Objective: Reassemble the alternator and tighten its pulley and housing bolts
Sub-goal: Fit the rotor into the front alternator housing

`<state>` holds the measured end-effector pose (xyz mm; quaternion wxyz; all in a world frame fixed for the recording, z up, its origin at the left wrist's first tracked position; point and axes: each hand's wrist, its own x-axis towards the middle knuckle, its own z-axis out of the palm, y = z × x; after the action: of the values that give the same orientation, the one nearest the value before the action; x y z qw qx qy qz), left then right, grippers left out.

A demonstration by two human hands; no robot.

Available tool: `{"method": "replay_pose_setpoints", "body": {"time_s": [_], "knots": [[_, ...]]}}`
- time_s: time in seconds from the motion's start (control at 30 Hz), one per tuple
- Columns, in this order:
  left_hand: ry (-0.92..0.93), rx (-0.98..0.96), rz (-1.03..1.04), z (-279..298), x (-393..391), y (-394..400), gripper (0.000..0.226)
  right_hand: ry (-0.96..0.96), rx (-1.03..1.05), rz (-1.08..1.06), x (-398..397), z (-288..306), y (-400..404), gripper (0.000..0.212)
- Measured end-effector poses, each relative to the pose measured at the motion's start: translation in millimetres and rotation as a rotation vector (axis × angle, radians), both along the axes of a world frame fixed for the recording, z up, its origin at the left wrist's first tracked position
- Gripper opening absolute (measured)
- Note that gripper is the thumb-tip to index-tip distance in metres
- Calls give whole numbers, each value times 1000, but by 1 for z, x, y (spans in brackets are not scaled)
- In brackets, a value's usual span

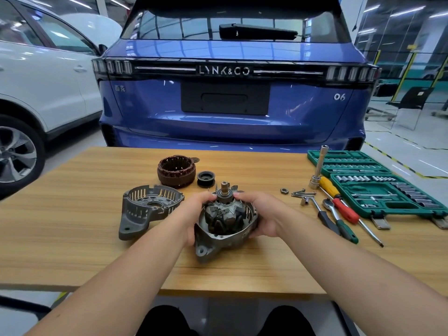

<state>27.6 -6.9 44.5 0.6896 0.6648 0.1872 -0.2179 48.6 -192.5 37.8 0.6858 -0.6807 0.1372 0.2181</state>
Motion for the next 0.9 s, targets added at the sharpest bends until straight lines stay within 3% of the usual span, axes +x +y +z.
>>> {"method": "replay_pose_setpoints", "body": {"time_s": [0.27, 0.47, 0.6, 0.9], "knots": [[64, -51, -39, 0, 0, 6, 52, 39, 15, 15, -5, 6, -3, 41], [135, -9, -113, 7, 1, 11, 64, 142, 109, 51, -12, 9, -9, 57], [145, -10, -134, 9, 2, 8, 72, 130, 124, 32, -16, 7, -11, 46], [125, -76, -86, 1, -1, 3, 61, 26, 152, 40, -23, -1, -12, 33]]}}
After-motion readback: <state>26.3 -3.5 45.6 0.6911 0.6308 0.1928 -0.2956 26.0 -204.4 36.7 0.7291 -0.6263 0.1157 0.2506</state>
